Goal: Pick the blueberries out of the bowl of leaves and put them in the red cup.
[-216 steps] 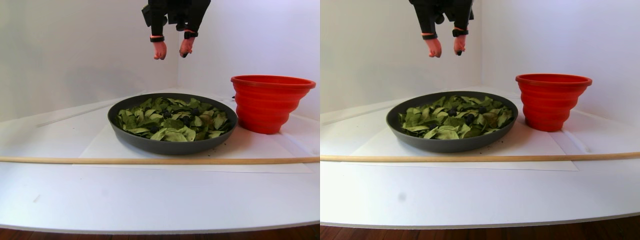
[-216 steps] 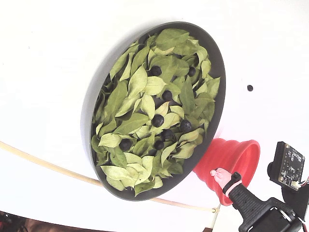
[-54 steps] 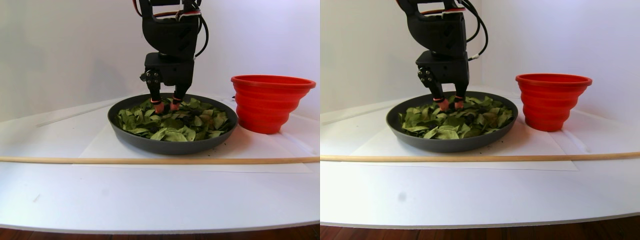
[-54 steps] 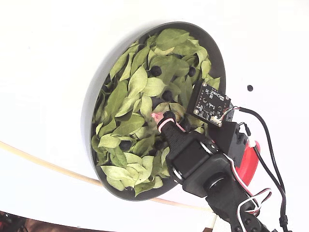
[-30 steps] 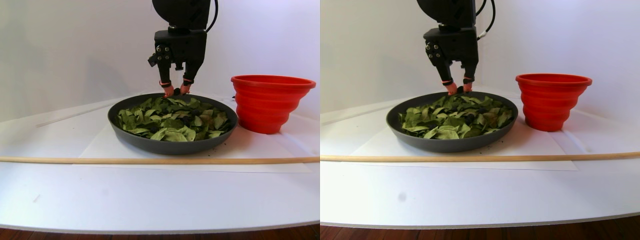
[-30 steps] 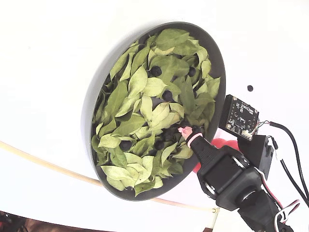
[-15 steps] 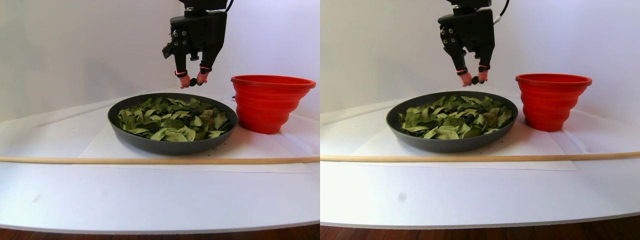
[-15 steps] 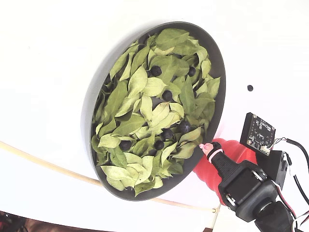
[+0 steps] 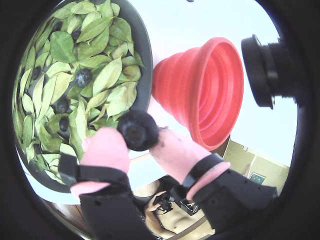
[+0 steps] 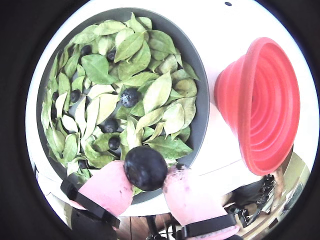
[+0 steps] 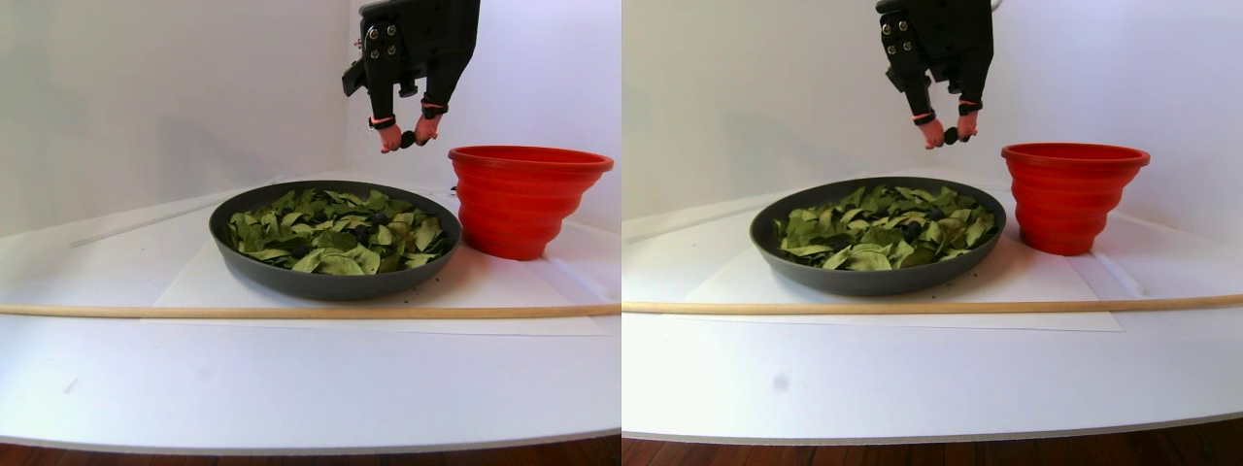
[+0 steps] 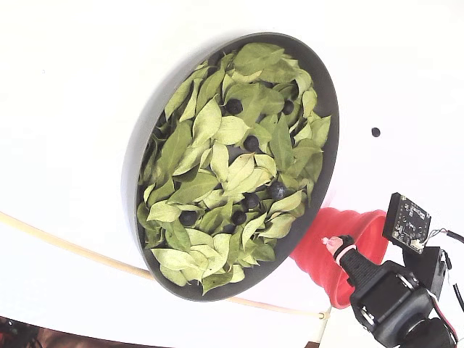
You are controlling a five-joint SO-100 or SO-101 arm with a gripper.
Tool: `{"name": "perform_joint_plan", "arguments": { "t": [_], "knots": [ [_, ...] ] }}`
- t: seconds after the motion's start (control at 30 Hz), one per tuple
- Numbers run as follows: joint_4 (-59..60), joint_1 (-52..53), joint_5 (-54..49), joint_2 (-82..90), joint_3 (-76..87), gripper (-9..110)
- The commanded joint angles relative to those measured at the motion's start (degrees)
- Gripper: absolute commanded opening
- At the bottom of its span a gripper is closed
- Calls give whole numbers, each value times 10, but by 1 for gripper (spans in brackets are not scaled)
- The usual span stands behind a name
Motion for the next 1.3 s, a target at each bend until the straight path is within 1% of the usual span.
{"name": "perform_joint_plan", "arguments": {
  "t": [0.0,0.33,0.67,1.27],
  "knots": [
    [6,21,-4,67,-27,9],
    [33,64,-15,84,-48,9],
    [33,112,-27,83,-80,10],
    [19,161,-39,26,-133,10]
  ]
}}
